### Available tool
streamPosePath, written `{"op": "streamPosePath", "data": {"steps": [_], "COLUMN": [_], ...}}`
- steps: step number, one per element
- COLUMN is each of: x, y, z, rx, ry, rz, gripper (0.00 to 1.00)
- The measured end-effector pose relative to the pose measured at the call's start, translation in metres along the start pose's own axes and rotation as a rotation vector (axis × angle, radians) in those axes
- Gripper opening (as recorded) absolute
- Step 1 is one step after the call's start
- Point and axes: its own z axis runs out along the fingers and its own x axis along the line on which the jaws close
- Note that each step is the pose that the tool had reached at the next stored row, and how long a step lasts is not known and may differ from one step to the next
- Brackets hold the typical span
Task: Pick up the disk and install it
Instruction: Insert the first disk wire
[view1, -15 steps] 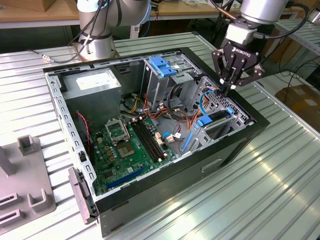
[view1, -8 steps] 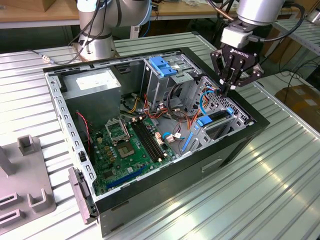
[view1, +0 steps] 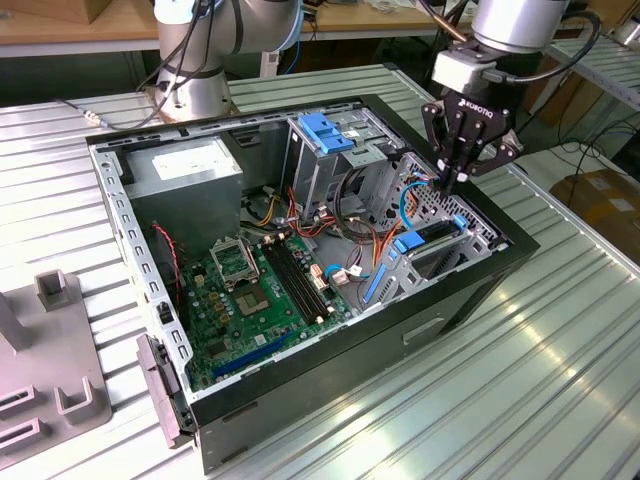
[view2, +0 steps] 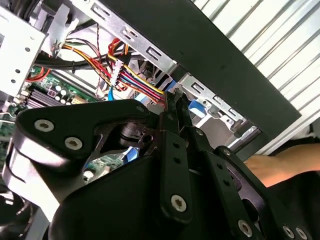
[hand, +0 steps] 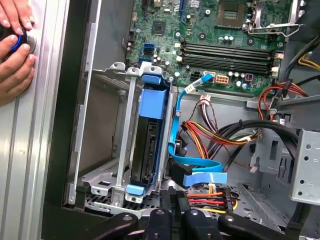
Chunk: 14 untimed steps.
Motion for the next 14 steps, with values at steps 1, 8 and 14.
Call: {"op": "streamPosePath", "data": {"steps": [1, 8, 14], "x": [0.0, 0.0038, 0.0143], "y": [0.0, 0.0006, 0.0093], "z": [0.0003, 0.0035, 0.0053], "rx": [-0.0011, -0.0009, 0.0072], "ry": [0.0002, -0.0235, -0.0317], "rz": [0.008, 0.027, 0.028], "gripper": [0.16, 0.16, 0.16]}}
